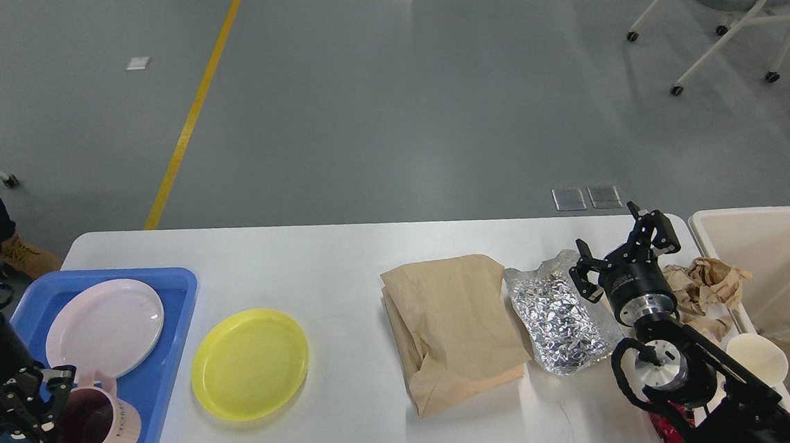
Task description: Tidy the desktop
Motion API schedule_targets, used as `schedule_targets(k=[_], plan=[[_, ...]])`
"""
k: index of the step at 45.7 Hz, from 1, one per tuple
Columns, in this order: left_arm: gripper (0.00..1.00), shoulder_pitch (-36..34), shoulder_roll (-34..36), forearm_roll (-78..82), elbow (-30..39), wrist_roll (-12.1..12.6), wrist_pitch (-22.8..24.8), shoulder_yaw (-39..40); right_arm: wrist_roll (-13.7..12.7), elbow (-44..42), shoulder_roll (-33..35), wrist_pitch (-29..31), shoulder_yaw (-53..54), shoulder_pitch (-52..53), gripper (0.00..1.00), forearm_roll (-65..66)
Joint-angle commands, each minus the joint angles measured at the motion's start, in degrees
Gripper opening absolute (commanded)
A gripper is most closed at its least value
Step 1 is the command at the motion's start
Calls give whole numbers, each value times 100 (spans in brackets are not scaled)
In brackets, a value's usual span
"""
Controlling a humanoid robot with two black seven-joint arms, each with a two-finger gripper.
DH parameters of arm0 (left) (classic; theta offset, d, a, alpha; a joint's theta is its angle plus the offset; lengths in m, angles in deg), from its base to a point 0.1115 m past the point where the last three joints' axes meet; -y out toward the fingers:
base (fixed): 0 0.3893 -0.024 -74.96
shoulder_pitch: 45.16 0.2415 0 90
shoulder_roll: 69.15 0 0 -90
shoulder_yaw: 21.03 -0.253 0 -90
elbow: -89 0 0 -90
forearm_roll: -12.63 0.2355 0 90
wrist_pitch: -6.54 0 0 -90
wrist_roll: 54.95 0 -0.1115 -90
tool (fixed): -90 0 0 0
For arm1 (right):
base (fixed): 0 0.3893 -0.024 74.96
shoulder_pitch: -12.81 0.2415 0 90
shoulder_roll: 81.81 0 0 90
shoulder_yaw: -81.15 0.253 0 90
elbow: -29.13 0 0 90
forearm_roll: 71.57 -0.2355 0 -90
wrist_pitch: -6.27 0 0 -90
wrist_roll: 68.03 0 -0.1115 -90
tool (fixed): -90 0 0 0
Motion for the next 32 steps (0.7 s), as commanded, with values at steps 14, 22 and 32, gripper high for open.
schedule_targets(k=[14,22,32], plan=[[2,1250,294,-119,-1505,-95,0,487,3,5,0,0,0,1,100,0],[3,1893,259,-110,-1576,-33,0,1067,-6,-4,0,0,0,1,100,0],[3,1999,250,-110,-1576,-51,0,1191,3,5,0,0,0,1,100,0]])
